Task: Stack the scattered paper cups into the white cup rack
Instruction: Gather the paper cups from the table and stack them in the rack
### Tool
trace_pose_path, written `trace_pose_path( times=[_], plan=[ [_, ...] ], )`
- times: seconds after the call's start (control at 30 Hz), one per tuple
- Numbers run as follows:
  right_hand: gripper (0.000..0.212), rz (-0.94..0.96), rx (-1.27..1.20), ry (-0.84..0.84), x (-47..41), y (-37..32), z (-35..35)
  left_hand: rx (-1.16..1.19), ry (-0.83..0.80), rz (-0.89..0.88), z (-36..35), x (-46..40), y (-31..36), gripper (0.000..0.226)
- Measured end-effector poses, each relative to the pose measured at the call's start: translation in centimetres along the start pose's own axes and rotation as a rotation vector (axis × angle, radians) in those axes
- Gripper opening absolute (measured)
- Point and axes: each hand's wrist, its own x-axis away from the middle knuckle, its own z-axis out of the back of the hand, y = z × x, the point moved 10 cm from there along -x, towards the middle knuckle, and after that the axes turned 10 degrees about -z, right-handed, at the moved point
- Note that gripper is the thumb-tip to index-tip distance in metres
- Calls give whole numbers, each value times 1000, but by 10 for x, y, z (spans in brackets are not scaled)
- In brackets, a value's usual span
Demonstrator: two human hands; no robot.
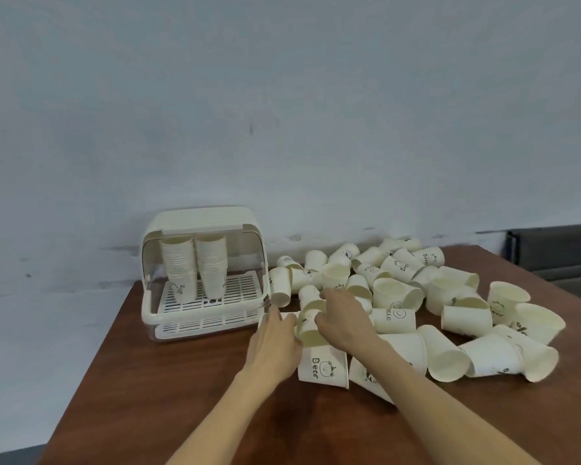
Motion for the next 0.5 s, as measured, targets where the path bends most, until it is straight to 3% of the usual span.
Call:
trace_pose_path(
  times=[0.13,0.23,0.5],
  plan=[
    [25,-27,63,47,21,21,-2,-19,-59,-56,-14,9,6,29],
    [4,-83,132,130,40,33,-1,-24,-75,-62,-20,11,4,32],
    [30,-238,96,48,54,47,-16,-37,-80,-42,-29,8,-4,36]
  ],
)
